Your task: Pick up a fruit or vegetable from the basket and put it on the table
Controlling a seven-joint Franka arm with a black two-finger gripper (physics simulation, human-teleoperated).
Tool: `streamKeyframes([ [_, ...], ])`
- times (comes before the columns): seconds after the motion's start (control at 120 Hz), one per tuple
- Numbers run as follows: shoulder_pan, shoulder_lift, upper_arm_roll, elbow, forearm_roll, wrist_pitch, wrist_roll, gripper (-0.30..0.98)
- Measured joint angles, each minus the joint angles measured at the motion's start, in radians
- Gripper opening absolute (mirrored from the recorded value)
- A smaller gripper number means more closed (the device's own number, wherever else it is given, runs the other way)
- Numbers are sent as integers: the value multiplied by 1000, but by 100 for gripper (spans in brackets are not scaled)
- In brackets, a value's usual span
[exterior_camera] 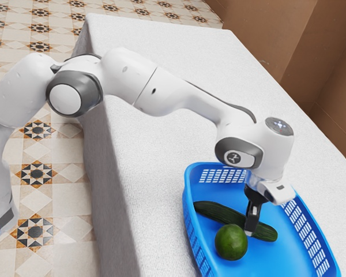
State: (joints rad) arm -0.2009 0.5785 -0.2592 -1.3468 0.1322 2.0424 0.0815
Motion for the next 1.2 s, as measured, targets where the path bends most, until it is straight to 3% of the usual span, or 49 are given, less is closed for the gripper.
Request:
streamKeyframes([
  [0.575,0,-3,5,-2,35,-89,-17,69],
  [0.725,0,-2,4,-2,46,-96,-21,54],
  [1.083,-2,-2,4,-1,65,-98,-41,51],
  [1.2,-3,-4,3,1,69,-99,-48,35],
])
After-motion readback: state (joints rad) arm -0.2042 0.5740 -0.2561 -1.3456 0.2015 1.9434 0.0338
